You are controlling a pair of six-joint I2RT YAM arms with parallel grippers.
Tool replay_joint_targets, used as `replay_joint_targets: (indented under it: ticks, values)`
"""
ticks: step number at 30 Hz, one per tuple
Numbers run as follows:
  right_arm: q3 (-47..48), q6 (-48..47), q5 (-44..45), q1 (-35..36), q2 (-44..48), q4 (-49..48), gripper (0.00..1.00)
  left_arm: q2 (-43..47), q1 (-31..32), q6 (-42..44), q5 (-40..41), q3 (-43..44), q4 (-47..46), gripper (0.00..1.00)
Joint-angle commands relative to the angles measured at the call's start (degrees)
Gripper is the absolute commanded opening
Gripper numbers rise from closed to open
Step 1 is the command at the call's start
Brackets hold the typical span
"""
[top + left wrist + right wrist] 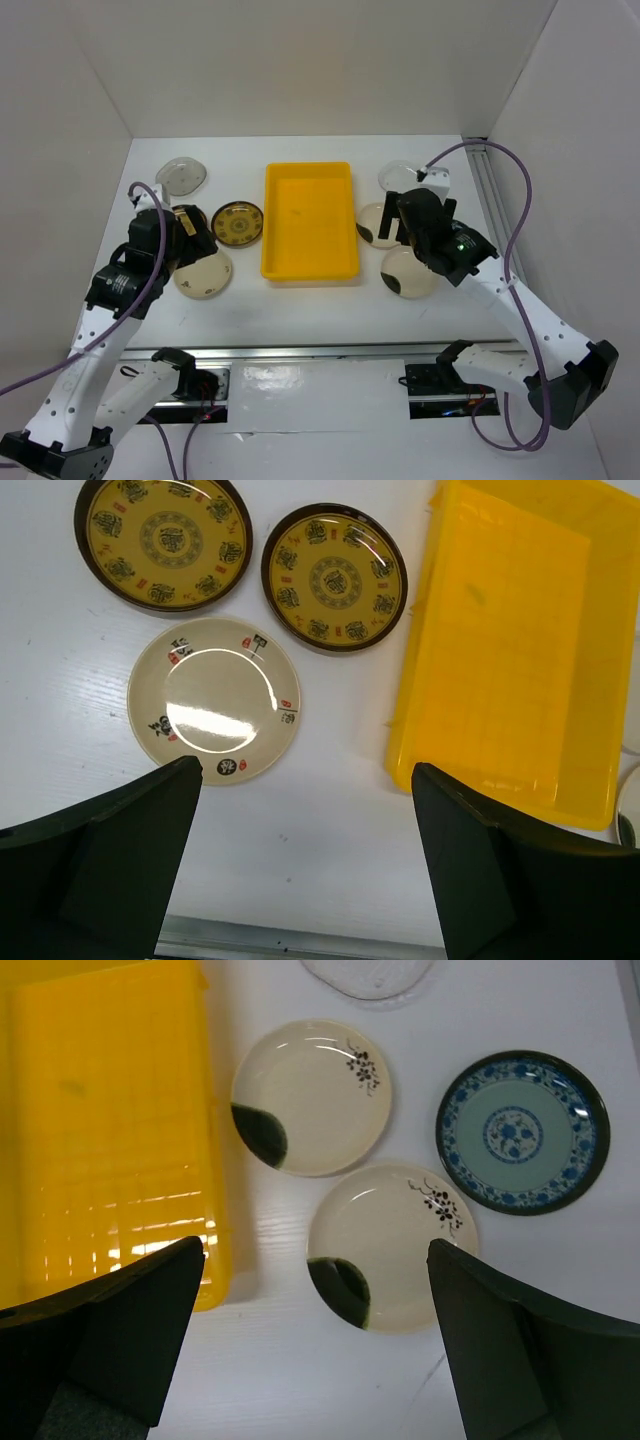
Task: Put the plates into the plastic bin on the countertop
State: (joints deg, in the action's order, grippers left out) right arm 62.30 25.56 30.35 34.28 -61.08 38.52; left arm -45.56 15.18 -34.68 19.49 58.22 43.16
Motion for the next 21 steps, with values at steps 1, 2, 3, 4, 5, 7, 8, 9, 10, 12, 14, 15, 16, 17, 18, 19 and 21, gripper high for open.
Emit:
replay_joint_targets:
  ticks: [1,2,3,4,5,7,8,9,10,12,14,15,16,17,18,19,21]
  values:
    - [1.1,6.0,6.6,-1.3,0.1,4.7,1.00,0.5,-0.2,1.7,-3.0,0.1,-2.5,1.00]
    - [1.1,7.3,6.7,-1.8,0.1,4.7,1.00,0.5,-0.2,2.3,-3.0,0.1,-3.1,1.00]
    - [0.2,8.5,6.7,-1.9,0.1,5.5,1.00,1.0,-0.2,2.3,-3.7,0.1,-3.1,1.00]
    - [-0.8,11.0,6.1,-2.5,0.1,5.5,1.00,1.0,-0.2,2.9,-4.4,0.1,-3.1,1.00]
    - [-2.2,13.4,6.1,-3.3,0.9,5.0,1.00,1.0,-0.2,2.9,-5.2,0.1,-3.8,1.00]
    - [-8.4,20.2,4.6,-5.4,2.4,2.5,1.00,1.0,-0.2,4.4,-8.0,-0.5,-4.3,1.00]
    - [-10.6,20.8,-0.2,-8.7,3.2,1.0,1.00,1.0,-0.2,4.4,-9.0,-0.5,-4.9,1.00]
    - [-14.6,21.3,-2.6,-10.6,3.2,-0.3,1.00,0.2,-0.2,5.1,-9.6,-0.5,-4.9,1.00]
    - [-16.7,22.1,-4.6,-12.4,3.8,-2.7,1.00,0.2,-0.2,5.1,-10.4,-0.5,-4.9,1.00]
    - [-21.6,23.4,-8.3,-17.0,4.3,-5.1,1.00,-0.4,-0.2,5.1,-10.4,-0.5,-4.9,1.00]
    - [-23.9,25.5,-8.3,-19.3,4.3,-7.1,1.00,-0.4,-0.2,5.1,-11.0,-0.5,-4.9,1.00]
    - [-24.9,26.2,-8.3,-19.3,4.3,-7.8,1.00,-0.4,-0.2,5.1,-11.0,-0.5,-4.9,1.00]
    - [-26.4,26.2,-8.3,-20.0,3.5,-8.5,1.00,-0.4,-0.2,5.1,-11.0,-0.5,-4.9,1.00]
    - [-27.1,27.4,-8.9,-20.0,3.5,-9.8,1.00,-0.4,-0.2,5.1,-11.0,-0.5,-4.9,1.00]
    - [-27.8,28.0,-8.9,-20.0,2.6,-10.3,1.00,-0.4,-0.2,5.1,-11.0,-0.5,-4.9,1.00]
    - [-28.5,28.0,-8.9,-20.0,1.4,-10.8,1.00,-0.4,-0.2,5.1,-11.6,-0.5,-4.9,1.00]
    - [-29.5,28.8,-8.4,-20.0,0.3,-11.5,1.00,-0.4,-0.2,5.1,-12.1,-0.5,-4.9,1.00]
